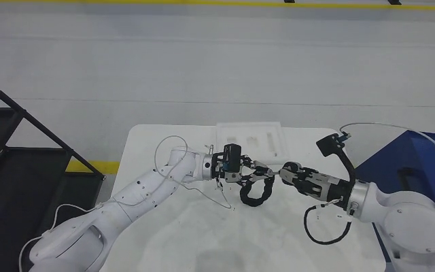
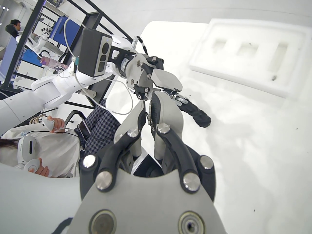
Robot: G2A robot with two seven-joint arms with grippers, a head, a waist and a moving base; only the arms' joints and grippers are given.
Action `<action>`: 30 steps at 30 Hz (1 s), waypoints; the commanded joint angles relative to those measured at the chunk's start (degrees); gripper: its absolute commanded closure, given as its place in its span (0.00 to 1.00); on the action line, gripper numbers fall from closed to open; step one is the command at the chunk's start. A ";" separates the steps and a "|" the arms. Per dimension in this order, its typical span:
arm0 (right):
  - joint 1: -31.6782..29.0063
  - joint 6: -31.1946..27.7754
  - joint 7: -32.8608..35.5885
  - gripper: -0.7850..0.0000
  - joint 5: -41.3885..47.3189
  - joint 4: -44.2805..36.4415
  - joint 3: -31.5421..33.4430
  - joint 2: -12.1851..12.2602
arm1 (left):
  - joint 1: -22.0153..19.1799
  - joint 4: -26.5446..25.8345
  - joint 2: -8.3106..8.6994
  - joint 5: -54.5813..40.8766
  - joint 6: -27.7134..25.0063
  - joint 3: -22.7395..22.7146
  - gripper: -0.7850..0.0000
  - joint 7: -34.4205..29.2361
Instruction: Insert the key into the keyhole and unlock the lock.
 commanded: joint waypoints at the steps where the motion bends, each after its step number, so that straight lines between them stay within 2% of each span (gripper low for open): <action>1: -0.10 0.42 -0.15 1.00 -1.06 -0.15 -0.03 0.06 | 0.00 0.28 -0.23 0.28 -0.16 -0.09 1.00 0.31; 30: 0.26 1.47 -1.84 1.00 -2.79 1.06 -1.74 0.32 | 0.97 2.38 -2.40 3.03 -2.07 -2.78 1.00 0.31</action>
